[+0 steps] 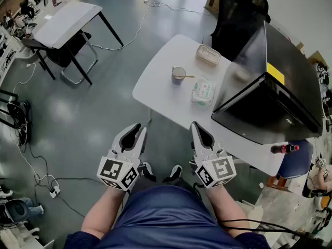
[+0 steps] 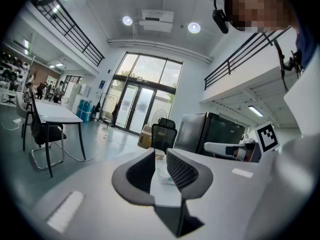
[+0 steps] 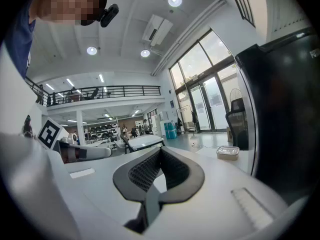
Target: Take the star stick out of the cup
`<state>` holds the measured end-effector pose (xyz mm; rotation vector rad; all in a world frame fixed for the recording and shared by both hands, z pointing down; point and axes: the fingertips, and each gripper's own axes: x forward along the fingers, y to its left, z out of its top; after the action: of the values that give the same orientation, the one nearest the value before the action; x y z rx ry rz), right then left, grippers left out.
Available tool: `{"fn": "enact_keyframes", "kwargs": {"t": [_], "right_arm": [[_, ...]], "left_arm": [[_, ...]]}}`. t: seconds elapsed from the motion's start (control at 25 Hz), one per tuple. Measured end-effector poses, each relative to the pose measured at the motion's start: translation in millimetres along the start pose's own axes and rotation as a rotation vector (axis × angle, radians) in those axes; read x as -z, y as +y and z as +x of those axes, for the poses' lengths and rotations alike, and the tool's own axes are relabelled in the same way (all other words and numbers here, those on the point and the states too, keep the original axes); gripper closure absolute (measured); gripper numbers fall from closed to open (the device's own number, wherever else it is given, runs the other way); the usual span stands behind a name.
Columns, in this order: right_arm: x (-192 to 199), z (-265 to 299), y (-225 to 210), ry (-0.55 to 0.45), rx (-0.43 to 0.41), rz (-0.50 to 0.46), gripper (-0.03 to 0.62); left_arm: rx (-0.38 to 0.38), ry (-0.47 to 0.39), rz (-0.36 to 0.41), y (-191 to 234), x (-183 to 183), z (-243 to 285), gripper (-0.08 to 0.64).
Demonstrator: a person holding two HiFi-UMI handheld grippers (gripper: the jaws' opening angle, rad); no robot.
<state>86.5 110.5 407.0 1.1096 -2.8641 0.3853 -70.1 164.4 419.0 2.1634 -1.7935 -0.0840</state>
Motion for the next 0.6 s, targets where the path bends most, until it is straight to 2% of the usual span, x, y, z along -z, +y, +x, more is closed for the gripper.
{"fn": "enact_keyframes", "kwargs": {"t": [0.32, 0.6], "right_arm": [[0.4, -17.3, -25.5, -0.005, -0.044, 0.042, 0.584], [5.9, -19.1, -39.3, 0.002, -0.09, 0.077, 0.584]], "left_arm": [[-0.028, -0.006, 0.012, -31.9, 3.1, 12.0, 0.488], [-0.094, -0.022, 0.011, -43.8, 5.5, 5.0, 0.488]]}}
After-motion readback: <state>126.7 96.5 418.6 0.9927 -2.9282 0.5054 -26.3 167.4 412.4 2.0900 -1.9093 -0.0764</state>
